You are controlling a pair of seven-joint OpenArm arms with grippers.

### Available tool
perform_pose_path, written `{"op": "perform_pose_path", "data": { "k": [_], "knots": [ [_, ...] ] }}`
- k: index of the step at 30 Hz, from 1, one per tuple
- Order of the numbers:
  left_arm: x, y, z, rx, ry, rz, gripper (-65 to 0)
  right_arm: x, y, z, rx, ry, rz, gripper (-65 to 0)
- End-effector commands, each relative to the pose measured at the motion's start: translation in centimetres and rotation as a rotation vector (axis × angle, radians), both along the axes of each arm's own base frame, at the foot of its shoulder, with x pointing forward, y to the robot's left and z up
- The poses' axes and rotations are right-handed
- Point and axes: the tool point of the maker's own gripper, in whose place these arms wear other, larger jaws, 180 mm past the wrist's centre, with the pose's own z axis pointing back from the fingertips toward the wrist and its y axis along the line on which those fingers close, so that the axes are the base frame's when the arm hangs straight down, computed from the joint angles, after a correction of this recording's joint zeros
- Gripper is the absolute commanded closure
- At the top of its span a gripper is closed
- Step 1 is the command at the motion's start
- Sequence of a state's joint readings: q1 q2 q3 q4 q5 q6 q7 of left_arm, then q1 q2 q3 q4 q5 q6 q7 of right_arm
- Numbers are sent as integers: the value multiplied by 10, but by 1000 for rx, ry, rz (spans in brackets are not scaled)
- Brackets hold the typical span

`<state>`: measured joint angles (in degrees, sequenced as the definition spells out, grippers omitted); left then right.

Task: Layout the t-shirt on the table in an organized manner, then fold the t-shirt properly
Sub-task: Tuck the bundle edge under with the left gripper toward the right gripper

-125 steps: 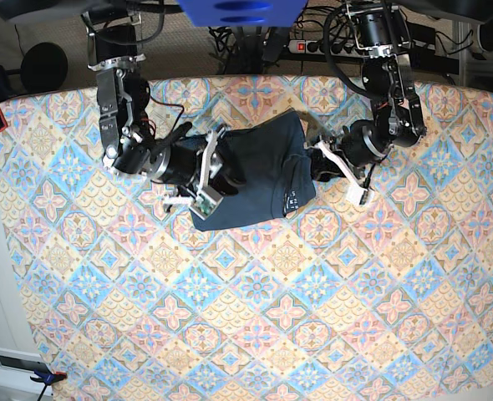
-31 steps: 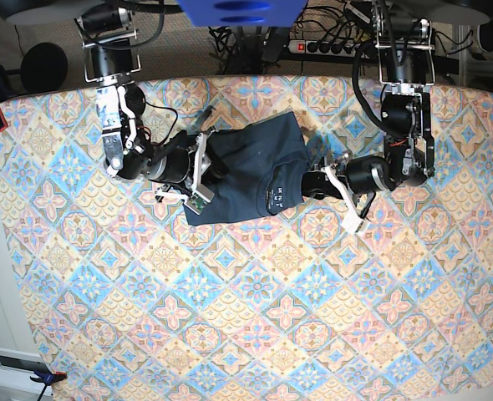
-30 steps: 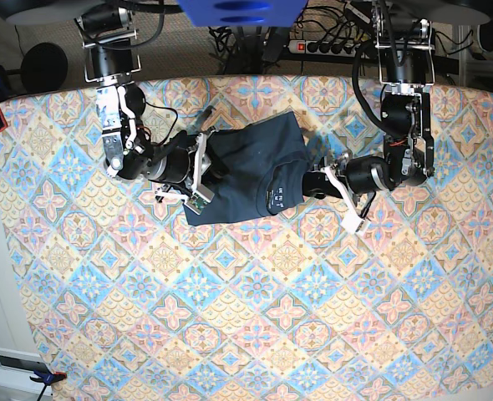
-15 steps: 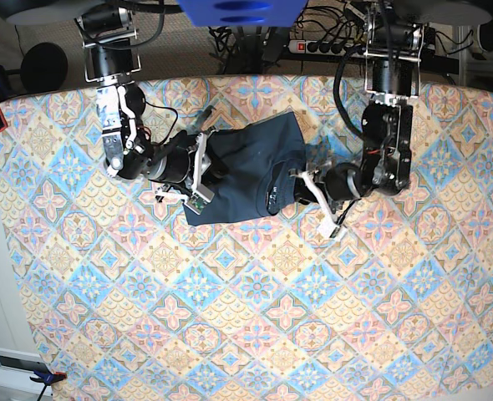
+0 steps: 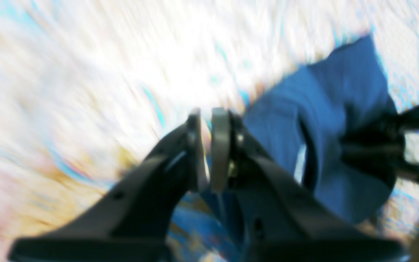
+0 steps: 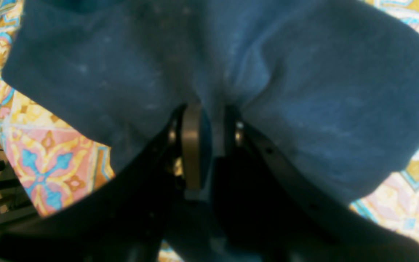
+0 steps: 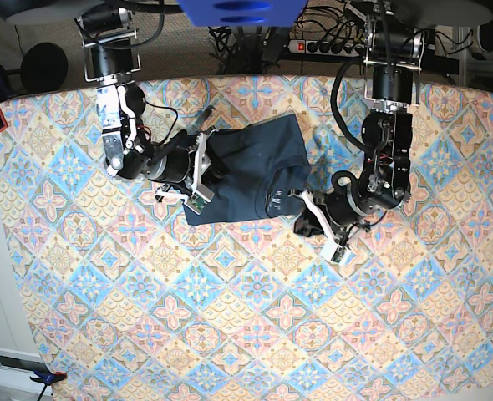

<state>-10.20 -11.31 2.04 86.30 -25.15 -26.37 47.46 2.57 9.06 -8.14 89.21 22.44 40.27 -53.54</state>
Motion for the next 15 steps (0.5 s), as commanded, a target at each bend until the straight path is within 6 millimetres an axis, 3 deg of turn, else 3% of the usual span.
{"op": "perform_pose_path", "data": {
  "k": [1,6,10,15],
  "knots": [
    [9,1,14,16,-59,-2,0,8,-5,5,-17,-23,-7,-100],
    [14,0,19,154,-174,-51,-3,8,-5,5,-17,-22,-7,-100],
    [9,-8,11,289,-206,-118,-5,8,-5,5,-17,-22,-7,-100],
    [21,18,13,352,-210,-10,-9,8,-5,5,-17,-22,-7,-100]
  ]
}}
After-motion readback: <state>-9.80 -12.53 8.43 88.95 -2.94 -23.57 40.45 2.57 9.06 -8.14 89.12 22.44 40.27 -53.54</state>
